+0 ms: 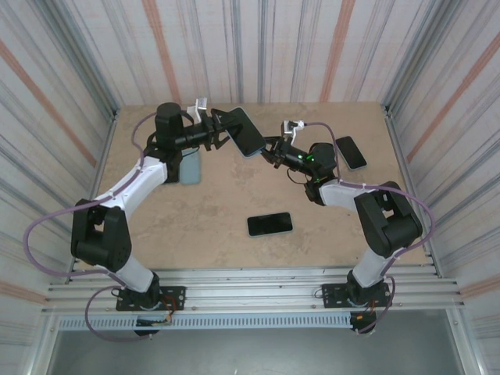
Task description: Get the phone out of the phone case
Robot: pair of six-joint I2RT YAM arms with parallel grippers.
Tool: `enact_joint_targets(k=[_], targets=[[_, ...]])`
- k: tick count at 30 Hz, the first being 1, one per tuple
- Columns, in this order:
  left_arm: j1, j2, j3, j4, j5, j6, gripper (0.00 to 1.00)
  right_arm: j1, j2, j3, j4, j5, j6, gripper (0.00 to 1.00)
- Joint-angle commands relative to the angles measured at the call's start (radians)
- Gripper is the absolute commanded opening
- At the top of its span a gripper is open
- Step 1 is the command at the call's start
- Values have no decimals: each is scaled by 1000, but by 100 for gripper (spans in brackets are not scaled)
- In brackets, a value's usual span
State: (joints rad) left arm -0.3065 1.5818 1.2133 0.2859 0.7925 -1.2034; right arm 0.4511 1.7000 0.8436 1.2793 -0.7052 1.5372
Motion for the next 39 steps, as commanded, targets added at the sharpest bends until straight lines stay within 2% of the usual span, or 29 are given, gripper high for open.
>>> enact_joint_targets(k=[1,8,13,17,21,26,35,39], targets=[[9,-58,4,-90,-52,75,72,-5,1,27,54,54,-12,4],[-13,-188,-139,-71,-157,0,73,-5,-9,46,-56,171,-110,4],[-67,-296,-258,-25,-272,-148,70,9,-43,59,-171,269,-200,4],[-156,-357,-294,-18,-388,-219,67,26,-55,64,-206,337,-240,5],[-238,-345,-282,42,-442,-288,63,53,-61,61,-224,395,-273,5],[-302,-313,-246,31,-494,-299,58,76,-72,58,-219,438,-289,5],[-337,-266,-250,51,-605,-346,50,107,-101,52,-228,479,-321,5],[-341,-241,-258,115,-637,-382,50,111,-112,52,-241,482,-339,5]])
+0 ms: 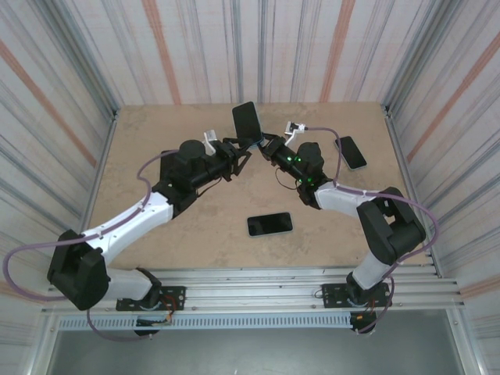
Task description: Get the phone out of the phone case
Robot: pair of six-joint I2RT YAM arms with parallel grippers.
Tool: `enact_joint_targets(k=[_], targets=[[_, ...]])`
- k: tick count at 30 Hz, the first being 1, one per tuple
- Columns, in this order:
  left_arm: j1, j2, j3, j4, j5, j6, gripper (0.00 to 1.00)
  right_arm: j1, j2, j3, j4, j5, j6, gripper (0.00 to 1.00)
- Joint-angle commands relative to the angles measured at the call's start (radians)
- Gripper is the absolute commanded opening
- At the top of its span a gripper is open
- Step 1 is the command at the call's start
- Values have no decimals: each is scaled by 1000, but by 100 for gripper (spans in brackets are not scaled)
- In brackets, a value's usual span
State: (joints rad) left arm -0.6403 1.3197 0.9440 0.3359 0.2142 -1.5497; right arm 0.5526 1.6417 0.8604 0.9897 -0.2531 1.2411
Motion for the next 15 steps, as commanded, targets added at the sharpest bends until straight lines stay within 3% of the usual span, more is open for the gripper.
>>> enact_joint_targets(k=[1,15], targets=[[-8,32,15,76,-58,-42,49,12,-55,34,48,28,-45,4],[-6,95,44,146,-60,-62,49,17,-59,19,61,25,-61,4]])
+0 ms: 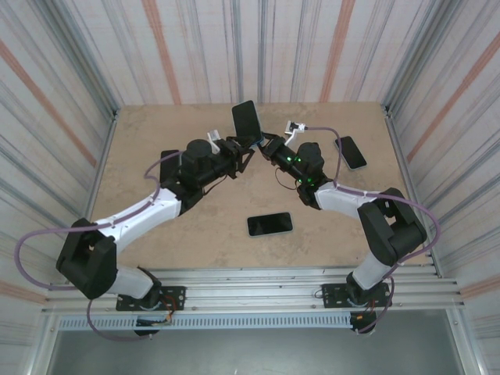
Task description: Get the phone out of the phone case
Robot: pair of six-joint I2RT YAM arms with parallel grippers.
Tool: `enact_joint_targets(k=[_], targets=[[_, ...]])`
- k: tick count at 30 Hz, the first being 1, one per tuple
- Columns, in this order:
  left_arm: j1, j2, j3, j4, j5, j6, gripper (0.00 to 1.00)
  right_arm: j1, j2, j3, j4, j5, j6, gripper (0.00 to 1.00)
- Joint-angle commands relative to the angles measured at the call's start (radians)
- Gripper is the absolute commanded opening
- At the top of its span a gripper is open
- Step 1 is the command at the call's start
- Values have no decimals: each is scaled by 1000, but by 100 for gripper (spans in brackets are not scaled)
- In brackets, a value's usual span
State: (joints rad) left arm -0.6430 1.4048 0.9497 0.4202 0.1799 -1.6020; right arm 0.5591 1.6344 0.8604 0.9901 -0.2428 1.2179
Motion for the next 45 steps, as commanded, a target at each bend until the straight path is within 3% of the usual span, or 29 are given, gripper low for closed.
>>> enact_joint_targets(k=[1,20,45], targets=[[-3,10,38,68,-24,-14,49,9,-53,17,61,14,-37,4],[1,-6,12,81,-52,-25,40,10,-49,4,83,5,-70,4],[-21,-50,-4,123,-57,-70,39,-7,-43,-35,120,17,-56,4]])
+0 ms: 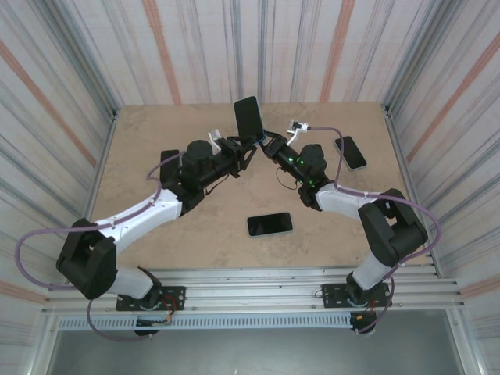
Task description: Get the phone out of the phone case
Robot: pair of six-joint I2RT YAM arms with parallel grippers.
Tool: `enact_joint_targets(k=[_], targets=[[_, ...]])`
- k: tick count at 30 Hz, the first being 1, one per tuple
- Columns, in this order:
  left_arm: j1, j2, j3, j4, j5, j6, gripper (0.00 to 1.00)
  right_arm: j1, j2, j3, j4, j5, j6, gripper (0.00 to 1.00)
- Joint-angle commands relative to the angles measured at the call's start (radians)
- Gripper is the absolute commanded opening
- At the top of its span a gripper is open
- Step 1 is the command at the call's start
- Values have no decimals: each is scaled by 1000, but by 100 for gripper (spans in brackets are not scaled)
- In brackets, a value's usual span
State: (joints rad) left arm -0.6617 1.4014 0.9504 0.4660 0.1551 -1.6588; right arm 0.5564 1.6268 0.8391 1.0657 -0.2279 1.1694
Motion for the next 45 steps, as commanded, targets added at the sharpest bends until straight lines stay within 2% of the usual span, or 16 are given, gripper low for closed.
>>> enact_joint_targets(k=[1,4,7,14,26,45], targets=[[-7,-51,-2,69,-33,-8,39,-6,-35,-15,47,4,18,4],[-36,-80,11,-5,-61,19,40,-12,-28,-17,62,2,43,4],[-49,-80,-13,17,-69,-1,40,-15,-20,-16,81,1,62,4],[-44,-77,-16,2,-88,4,40,-15,-14,-13,99,-3,82,4],[-39,17,7,51,-74,-13,42,-10,-26,-9,95,-10,85,4],[-13,9,24,76,-54,-14,38,-9,0,-17,100,-17,72,4]])
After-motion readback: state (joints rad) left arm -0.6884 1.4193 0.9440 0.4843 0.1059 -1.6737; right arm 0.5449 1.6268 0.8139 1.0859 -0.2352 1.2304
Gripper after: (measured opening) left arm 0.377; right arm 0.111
